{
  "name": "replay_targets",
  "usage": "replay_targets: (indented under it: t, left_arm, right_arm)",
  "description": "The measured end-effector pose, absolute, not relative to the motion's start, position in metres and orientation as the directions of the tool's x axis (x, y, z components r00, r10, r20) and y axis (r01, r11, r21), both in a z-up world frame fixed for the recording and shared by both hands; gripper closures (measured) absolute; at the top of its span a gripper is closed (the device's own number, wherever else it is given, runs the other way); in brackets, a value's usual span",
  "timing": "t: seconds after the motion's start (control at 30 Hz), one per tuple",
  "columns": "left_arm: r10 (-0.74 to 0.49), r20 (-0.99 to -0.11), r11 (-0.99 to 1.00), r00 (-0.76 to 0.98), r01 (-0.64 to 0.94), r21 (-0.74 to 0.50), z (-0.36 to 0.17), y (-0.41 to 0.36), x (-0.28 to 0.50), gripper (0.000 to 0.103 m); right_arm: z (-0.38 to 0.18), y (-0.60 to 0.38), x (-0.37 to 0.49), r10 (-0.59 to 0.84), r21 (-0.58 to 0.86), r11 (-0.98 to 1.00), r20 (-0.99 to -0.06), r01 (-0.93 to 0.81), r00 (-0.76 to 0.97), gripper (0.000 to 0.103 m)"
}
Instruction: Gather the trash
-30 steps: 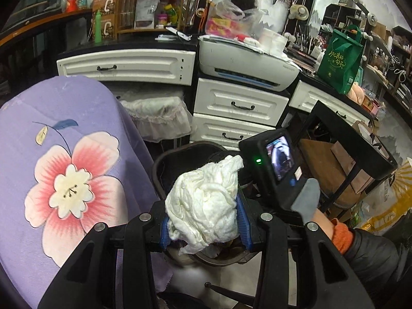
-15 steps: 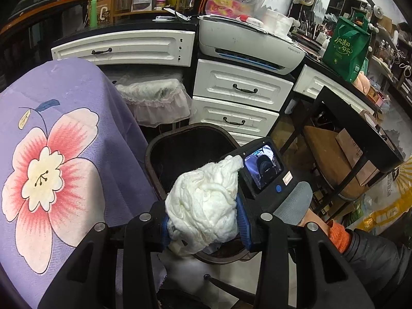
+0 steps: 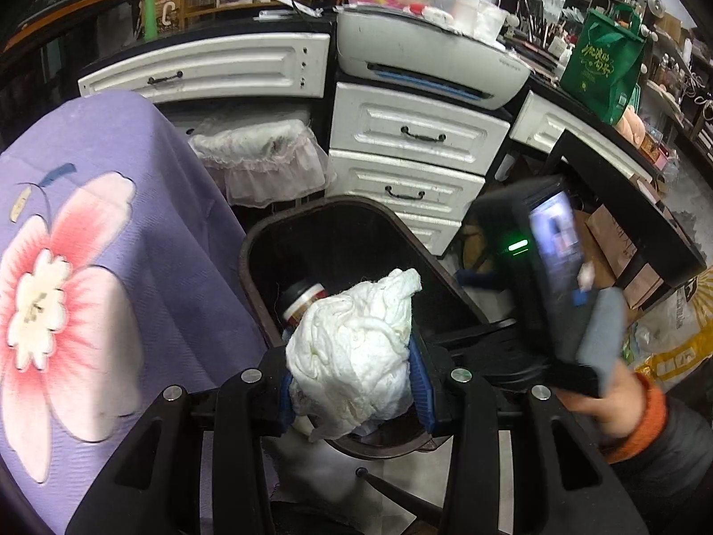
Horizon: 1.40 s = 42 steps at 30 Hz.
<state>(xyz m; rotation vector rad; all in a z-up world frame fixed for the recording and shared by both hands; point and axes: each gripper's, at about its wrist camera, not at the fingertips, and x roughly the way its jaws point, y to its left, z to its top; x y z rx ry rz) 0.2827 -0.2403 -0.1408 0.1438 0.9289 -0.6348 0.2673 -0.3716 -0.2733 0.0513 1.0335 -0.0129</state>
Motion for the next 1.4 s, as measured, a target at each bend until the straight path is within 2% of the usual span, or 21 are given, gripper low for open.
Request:
replay_targets:
  t: [0.27, 0.4, 0.43, 0.53, 0.6, 0.67, 0.77, 0.87, 1.0, 1.17, 1.4]
  left_arm:
    - [-0.412, -0.836, 0.798, 0.363, 0.586, -0.139, -0.176, -0.262, 0.286, 0.061]
    - [-0.392, -0.851, 0.797, 0.349, 0.591, -0.125, -0.188, -0.271, 0.287, 0.057]
    - [-0.388, -0.855, 0.796, 0.345, 0.594, -0.122, -0.191, -0.273, 0.287, 0.054]
    - [-0.374, -0.858, 0.794, 0.351, 0.599, -0.102, -0.194, -0.278, 0.286, 0.036]
    - [-0.38, -0.852, 0.79, 0.361, 0.605, -0.096, -0.192, -0.281, 0.284, 0.031]
    - [-0.388, -0.843, 0.784, 0.373, 0.614, -0.089, -0.189, -0.282, 0.281, 0.021]
    - [-0.39, -0.831, 0.776, 0.397, 0.628, -0.064, -0.182, -0.281, 0.274, 0.015]
    - [-0.389, -0.823, 0.776, 0.414, 0.629, -0.051, -0.174, -0.275, 0.266, 0.014]
    - [-0.42, -0.783, 0.785, 0.459, 0.617, -0.059, -0.147, -0.253, 0.251, 0.014]
    - [-0.462, -0.699, 0.81, 0.546, 0.581, -0.081, -0.102, -0.214, 0.226, 0.006]
    - [-0.475, -0.596, 0.836, 0.647, 0.544, -0.075, -0.054, -0.165, 0.19, 0.006]
  right_arm:
    - [-0.244, -0.413, 0.235, -0.082, -0.001, 0.991, -0.804, 0.137, 0.589, 0.011]
    - [-0.234, -0.431, 0.217, -0.09, 0.039, 0.98, -0.784, 0.193, 0.614, 0.011]
    - [-0.232, -0.434, 0.215, -0.085, 0.053, 0.978, -0.781, 0.201, 0.619, 0.011]
    - [-0.229, -0.44, 0.207, -0.1, 0.06, 0.971, -0.774, 0.23, 0.625, 0.011]
    - [-0.228, -0.441, 0.204, -0.114, 0.054, 0.968, -0.774, 0.244, 0.623, 0.011]
    - [-0.227, -0.442, 0.201, -0.108, 0.067, 0.966, -0.773, 0.25, 0.625, 0.011]
    - [-0.223, -0.44, 0.196, -0.118, 0.068, 0.963, -0.768, 0.262, 0.63, 0.011]
    - [-0.215, -0.436, 0.19, -0.113, 0.085, 0.959, -0.755, 0.269, 0.645, 0.011]
    - [-0.195, -0.427, 0.178, -0.127, 0.099, 0.954, -0.722, 0.282, 0.68, 0.011]
    - [-0.16, -0.409, 0.153, -0.132, 0.131, 0.95, -0.656, 0.284, 0.743, 0.01]
    - [-0.109, -0.356, 0.117, -0.133, 0.106, 0.968, -0.551, 0.228, 0.824, 0.006]
